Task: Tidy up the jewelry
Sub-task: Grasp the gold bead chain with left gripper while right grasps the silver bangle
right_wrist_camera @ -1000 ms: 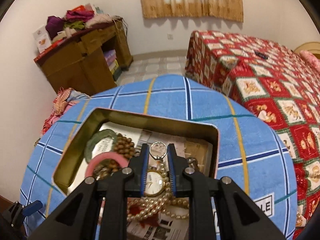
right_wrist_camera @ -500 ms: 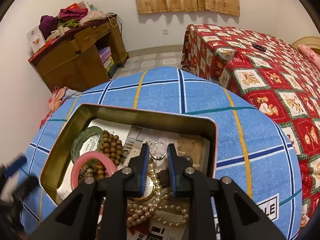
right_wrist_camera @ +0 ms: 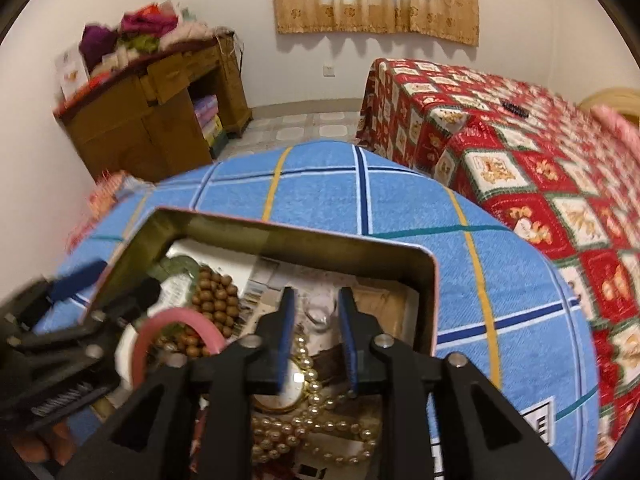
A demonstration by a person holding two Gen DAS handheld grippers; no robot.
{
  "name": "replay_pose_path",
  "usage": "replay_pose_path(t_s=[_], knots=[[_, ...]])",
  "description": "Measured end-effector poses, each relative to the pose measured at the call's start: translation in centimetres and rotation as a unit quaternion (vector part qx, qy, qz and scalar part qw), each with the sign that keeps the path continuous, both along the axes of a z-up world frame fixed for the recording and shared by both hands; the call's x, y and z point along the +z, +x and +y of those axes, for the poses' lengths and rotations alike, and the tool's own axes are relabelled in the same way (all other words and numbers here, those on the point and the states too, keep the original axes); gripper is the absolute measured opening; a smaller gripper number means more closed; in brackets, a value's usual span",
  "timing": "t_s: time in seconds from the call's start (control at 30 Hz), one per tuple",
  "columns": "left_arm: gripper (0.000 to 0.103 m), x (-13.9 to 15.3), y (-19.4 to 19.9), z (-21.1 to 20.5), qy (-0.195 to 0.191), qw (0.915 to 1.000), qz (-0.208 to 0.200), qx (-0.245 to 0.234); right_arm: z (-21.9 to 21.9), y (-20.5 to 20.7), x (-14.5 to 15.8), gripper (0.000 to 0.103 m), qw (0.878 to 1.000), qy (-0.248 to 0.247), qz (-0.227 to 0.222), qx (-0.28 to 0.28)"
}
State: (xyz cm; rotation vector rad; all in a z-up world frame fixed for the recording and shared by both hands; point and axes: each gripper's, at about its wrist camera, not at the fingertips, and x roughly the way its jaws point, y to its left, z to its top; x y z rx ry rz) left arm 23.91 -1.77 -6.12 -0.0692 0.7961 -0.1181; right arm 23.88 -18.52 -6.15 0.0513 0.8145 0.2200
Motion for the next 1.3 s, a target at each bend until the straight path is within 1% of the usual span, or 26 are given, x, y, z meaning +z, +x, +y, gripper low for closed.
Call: replay_pose_path(t_s=[0.03,0.07,0.17,0.27,0.4,0.5,0.57,0.63,0.7,0.73,0.8,0.83,0.87,0.93,1.0,1.03,1.07,1.1,1.13,1.17,1.23,1.27,1.3], knots=[[0.075,0.2,-0.2,0.1,-0.002,1.0000,0.000,0.000,0.0,-0.3,0.4,0.062,1.000,0.009,-0.009,0.002],[0.075,0.3,-0.4,0.1,-0.004,1.0000,-0.003,-0.001,0.1,-0.5,0.6,0.064,1.000,0.011,-0.014,0.003],[0.075,1.3,-1.6,0.4,0.001,0.9999,-0.013,-0.004,0.4,-2.3,2.3,0.064,0.999,0.016,-0.047,0.001],[0.075,2.4,-3.6,1.2,-0.003,0.9996,-0.026,-0.013,-0.2,-4.6,3.8,0.064,0.998,0.013,-0.069,-0.008],[0.075,2.7,-6.6,2.3,-0.001,0.9993,-0.025,-0.029,-1.6,-7.5,4.2,0.064,0.998,0.031,-0.052,-0.008],[0.075,2.1,-9.8,3.3,-0.009,0.9985,-0.017,-0.051,-2.0,-10.4,3.6,0.064,0.999,0.035,-0.029,0.004],[0.075,1.7,-11.4,3.6,-0.007,0.9976,-0.011,-0.067,-2.1,-12.7,3.0,0.064,0.999,0.043,-0.016,0.020],[0.075,1.4,-12.6,3.7,-0.006,0.9967,-0.006,-0.080,-1.8,-14.6,2.1,0.064,0.999,0.029,0.003,0.041],[0.075,0.9,-14.2,4.1,-0.016,0.9951,0.004,-0.098,-1.3,-16.4,1.2,0.063,0.998,0.017,0.018,0.061],[0.075,0.9,-14.6,4.2,-0.019,0.9946,0.006,-0.102,-1.0,-17.5,0.7,0.060,0.997,0.012,0.026,0.076],[0.075,0.4,-16.1,4.3,-0.026,0.9932,0.015,-0.112,-0.5,-19.0,-0.2,0.056,0.995,-0.007,0.037,0.091],[0.075,0.2,-16.7,4.2,-0.026,0.9924,0.017,-0.119,-0.1,-19.6,-0.9,0.056,0.994,-0.024,0.045,0.096],[0.075,0.2,-17.2,4.2,-0.026,0.9919,0.018,-0.123,-0.1,-20.1,-1.3,0.056,0.994,-0.031,0.048,0.096],[0.075,0.1,-18.3,3.9,-0.025,0.9899,0.018,-0.138,-0.4,-20.7,-1.9,0.056,0.994,-0.020,0.057,0.088],[0.075,-0.1,-19.2,3.3,-0.033,0.9858,0.022,-0.163,-1.0,-21.5,-2.5,0.056,0.995,0.010,0.064,0.080],[0.075,-0.2,-19.5,2.9,-0.040,0.9825,0.026,-0.180,-1.1,-21.8,-2.8,0.058,0.993,0.022,0.072,0.087],[0.075,-0.3,-19.7,2.6,-0.046,0.9797,0.031,-0.193,-0.8,-21.9,-2.9,0.061,0.992,0.022,0.075,0.095],[0.075,-0.4,-19.8,2.3,-0.049,0.9776,0.034,-0.201,-0.3,-22.2,-2.8,0.066,0.993,0.010,0.066,0.101],[0.075,-0.5,-19.9,1.7,-0.051,0.9740,0.041,-0.217,0.3,-22.3,-2.9,0.068,0.991,-0.011,0.063,0.115],[0.075,-0.5,-20.0,1.4,-0.045,0.9725,0.042,-0.225,0.9,-22.5,-3.0,0.068,0.990,-0.029,0.061,0.124],[0.075,-0.5,-20.3,0.9,-0.035,0.9713,0.039,-0.232,2.0,-22.8,-3.2,0.072,0.986,-0.060,0.054,0.143],[0.075,-0.6,-20.5,0.8,-0.034,0.9703,0.040,-0.236,2.1,-22.7,-3.2,0.072,0.986,-0.068,0.046,0.147],[0.075,-0.7,-20.5,0.7,-0.033,0.9689,0.044,-0.241,2.0,-22.4,-3.2,0.072,0.986,-0.060,0.049,0.146]])
